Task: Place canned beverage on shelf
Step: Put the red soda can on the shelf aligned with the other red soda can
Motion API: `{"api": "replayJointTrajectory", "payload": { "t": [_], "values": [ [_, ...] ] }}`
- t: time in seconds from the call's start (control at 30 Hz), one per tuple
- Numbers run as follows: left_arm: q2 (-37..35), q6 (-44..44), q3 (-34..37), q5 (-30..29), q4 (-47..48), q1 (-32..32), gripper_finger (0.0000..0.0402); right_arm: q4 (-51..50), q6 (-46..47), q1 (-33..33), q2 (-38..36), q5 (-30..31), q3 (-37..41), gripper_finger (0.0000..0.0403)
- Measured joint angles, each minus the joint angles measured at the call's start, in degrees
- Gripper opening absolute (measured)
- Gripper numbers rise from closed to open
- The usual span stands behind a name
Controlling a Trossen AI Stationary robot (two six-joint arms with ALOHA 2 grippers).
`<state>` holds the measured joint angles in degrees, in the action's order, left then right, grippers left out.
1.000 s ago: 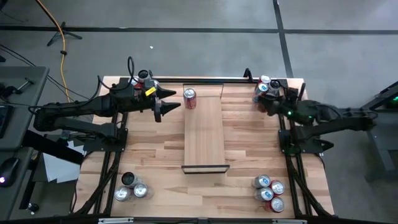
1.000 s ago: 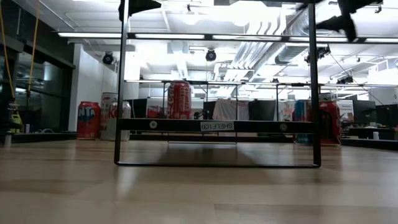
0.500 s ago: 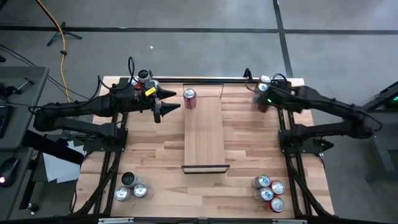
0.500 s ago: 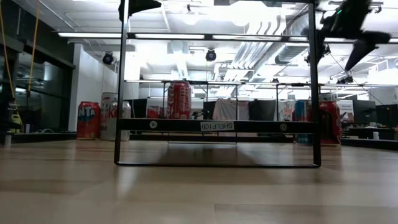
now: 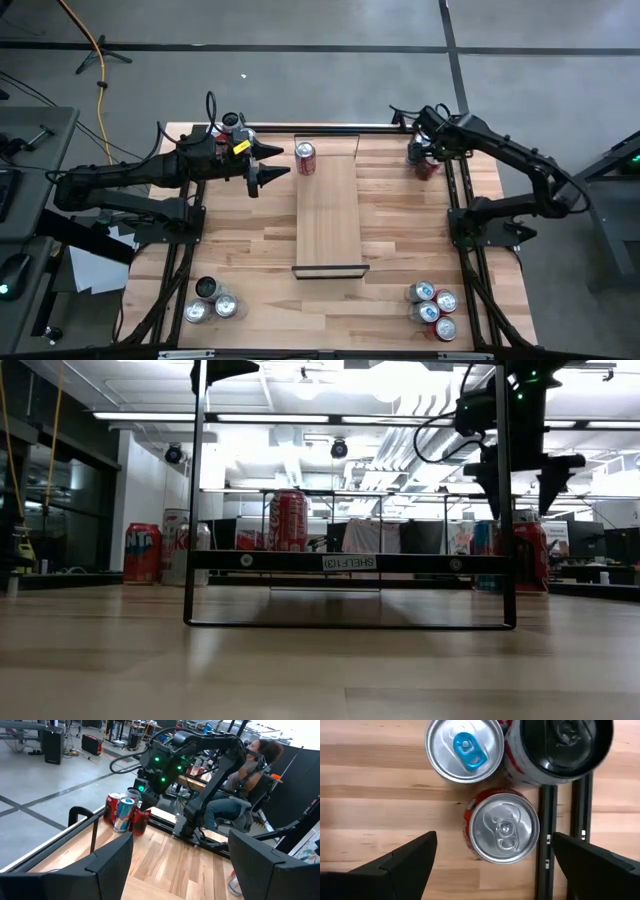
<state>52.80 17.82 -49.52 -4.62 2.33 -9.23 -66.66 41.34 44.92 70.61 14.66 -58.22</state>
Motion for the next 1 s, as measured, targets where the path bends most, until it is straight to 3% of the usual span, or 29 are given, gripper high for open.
{"api": "replayJointTrajectory", "payload": {
  "t": [0.17, 0.3, 0.53, 0.8, 1.0],
  "values": [
    [0.0, 0.0, 0.0, 0.0, 0.0, 0.0, 0.027, -2.0, -2.4, 3.0, 0.0, 1.3, 0.0, 0.038],
    [0.0, 0.0, 0.0, 0.0, -0.1, 0.0, 0.027, 0.8, -6.4, 4.9, 0.3, -1.3, 0.0, 0.038],
    [0.0, 0.0, 0.0, -0.1, -0.1, 0.0, 0.027, 1.6, -11.5, 6.8, 6.3, -5.3, 0.0, 0.038],
    [0.0, 0.1, 0.0, -0.1, -0.1, 0.0, 0.027, 2.2, -13.3, 6.9, 12.1, -5.1, 0.0, 0.0379],
    [0.0, 0.1, 0.0, -0.8, -0.2, 0.0, 0.027, 1.0, -14.5, 6.8, 11.6, -5.1, 0.0, 0.0332]
  ]
}}
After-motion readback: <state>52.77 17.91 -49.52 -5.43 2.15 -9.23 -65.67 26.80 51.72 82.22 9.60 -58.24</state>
